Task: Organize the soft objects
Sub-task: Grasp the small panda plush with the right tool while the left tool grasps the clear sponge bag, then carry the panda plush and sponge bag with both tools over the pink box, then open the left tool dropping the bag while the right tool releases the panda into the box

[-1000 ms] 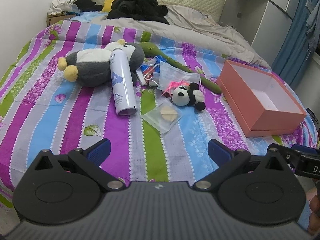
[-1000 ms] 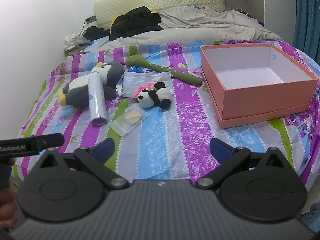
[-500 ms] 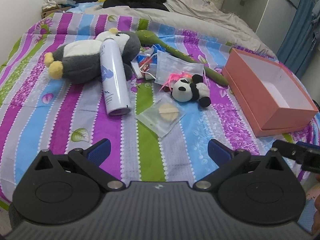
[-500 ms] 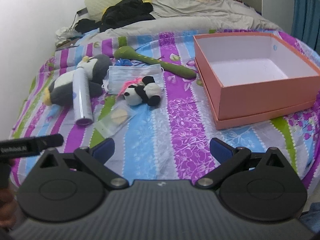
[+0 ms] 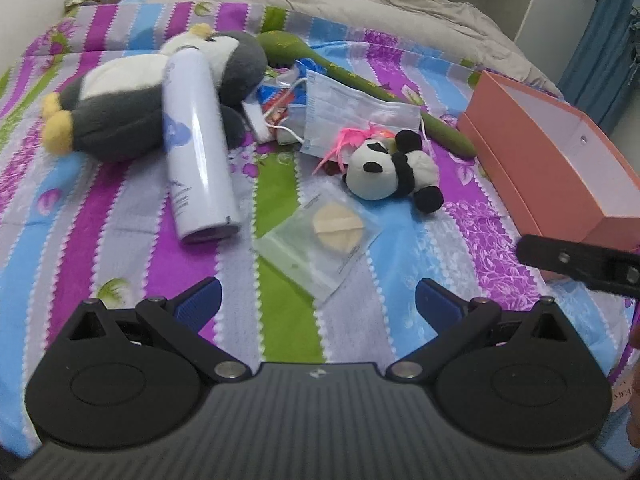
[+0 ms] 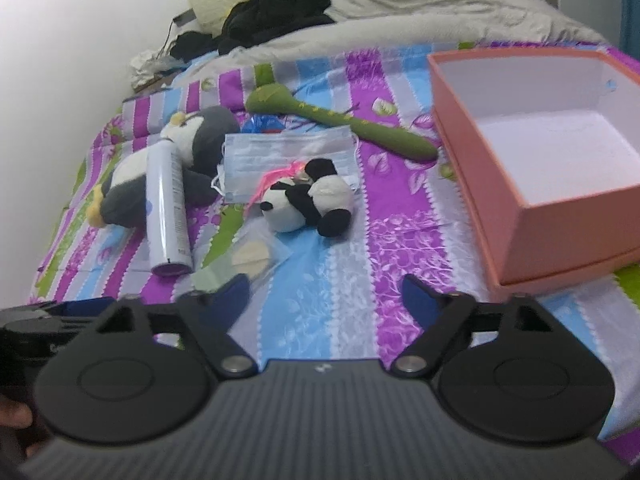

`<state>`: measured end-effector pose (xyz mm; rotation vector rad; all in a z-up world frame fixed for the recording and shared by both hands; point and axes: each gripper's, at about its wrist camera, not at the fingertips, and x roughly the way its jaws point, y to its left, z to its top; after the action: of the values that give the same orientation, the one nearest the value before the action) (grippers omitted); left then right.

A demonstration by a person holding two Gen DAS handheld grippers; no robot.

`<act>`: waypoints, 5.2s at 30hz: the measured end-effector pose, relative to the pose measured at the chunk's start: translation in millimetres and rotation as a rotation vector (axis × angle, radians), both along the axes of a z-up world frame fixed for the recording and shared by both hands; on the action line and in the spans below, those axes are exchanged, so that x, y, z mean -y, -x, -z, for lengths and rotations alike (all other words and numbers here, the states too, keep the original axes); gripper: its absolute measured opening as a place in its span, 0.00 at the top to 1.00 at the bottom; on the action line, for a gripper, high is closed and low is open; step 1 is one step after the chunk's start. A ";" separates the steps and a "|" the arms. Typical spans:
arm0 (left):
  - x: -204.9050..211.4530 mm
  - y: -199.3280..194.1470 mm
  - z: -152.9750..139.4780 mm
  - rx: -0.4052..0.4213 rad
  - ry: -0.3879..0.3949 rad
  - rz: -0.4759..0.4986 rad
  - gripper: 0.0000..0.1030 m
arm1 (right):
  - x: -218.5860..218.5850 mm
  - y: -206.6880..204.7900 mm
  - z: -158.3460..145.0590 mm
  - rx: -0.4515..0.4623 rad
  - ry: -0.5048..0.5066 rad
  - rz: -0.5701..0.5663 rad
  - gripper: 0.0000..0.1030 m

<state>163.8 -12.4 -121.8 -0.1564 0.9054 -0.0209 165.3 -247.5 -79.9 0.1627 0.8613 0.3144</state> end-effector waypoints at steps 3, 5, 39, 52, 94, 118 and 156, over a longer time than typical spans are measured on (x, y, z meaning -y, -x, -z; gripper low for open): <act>1.8 -16.9 11.8 0.009 0.005 0.036 0.00 | -4.9 -20.9 11.4 -0.008 -0.013 -0.005 0.28; 4.4 -28.4 19.5 0.011 -0.002 0.063 0.00 | -7.3 -32.8 17.5 -0.006 -0.013 -0.010 0.28; 9.4 -83.1 72.4 -0.020 -0.054 0.102 0.73 | -42.7 -124.4 83.2 -0.067 0.037 -0.075 0.70; 2.5 -30.6 47.0 -0.018 0.071 0.027 0.84 | -37.0 -67.5 57.9 -0.049 0.106 -0.055 0.72; 81.5 -30.2 -147.9 0.162 0.153 0.067 0.85 | 42.4 -9.8 -91.7 0.177 0.148 0.012 0.75; 274.7 -162.8 -171.6 0.087 0.187 0.312 0.84 | 183.2 -92.3 -139.5 0.243 0.232 0.235 0.75; 279.5 -130.3 -126.3 0.105 0.083 0.349 0.48 | 232.6 -80.0 -79.0 0.063 0.140 0.312 0.62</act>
<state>294.2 -292.0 4.5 -0.0726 0.8187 -0.3877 245.4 -480.1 -0.9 0.1531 0.7787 -0.0329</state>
